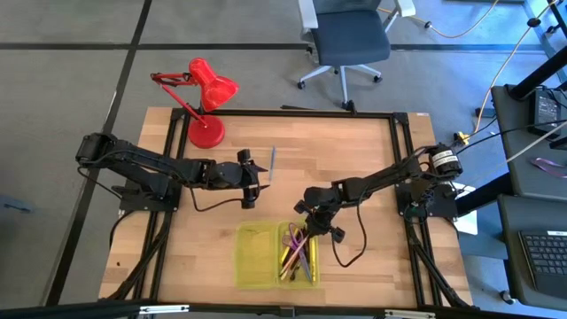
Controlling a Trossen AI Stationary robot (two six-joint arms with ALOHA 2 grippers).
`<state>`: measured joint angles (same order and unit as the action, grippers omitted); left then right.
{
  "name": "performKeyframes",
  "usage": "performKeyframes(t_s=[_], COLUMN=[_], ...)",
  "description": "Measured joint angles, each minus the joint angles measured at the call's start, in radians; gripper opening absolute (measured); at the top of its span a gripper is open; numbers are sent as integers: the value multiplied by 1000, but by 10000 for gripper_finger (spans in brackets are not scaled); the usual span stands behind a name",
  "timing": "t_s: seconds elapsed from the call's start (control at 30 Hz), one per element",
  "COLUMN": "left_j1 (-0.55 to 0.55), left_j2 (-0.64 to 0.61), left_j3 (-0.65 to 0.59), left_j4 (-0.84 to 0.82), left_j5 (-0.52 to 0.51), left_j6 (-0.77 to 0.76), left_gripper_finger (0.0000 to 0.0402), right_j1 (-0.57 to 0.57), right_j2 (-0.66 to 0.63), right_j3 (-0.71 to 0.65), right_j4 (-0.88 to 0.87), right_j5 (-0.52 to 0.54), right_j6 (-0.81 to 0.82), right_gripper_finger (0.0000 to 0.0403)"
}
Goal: Pick & place school supplies into a supply box
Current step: Put the pink pencil into the yellow supply box, then put the blue pen into the yellow supply box
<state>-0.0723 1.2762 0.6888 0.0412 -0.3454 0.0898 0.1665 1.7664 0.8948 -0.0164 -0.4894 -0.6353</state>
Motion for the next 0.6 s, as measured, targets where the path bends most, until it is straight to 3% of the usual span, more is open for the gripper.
performKeyframes(t_s=[0.4, 0.6], left_j1=[0, 0], left_j2=[0, 0], left_j3=[0, 0], left_j4=[0, 14], left_j5=[0, 0], left_j6=[2, -27], left_gripper_finger=[219, 223], right_j1=[0, 0], right_j2=[-2, -90], right_j3=[0, 0], right_j4=[-14, -52], right_j5=[82, 115], right_j6=[4, 50], right_gripper_finger=[102, 114])
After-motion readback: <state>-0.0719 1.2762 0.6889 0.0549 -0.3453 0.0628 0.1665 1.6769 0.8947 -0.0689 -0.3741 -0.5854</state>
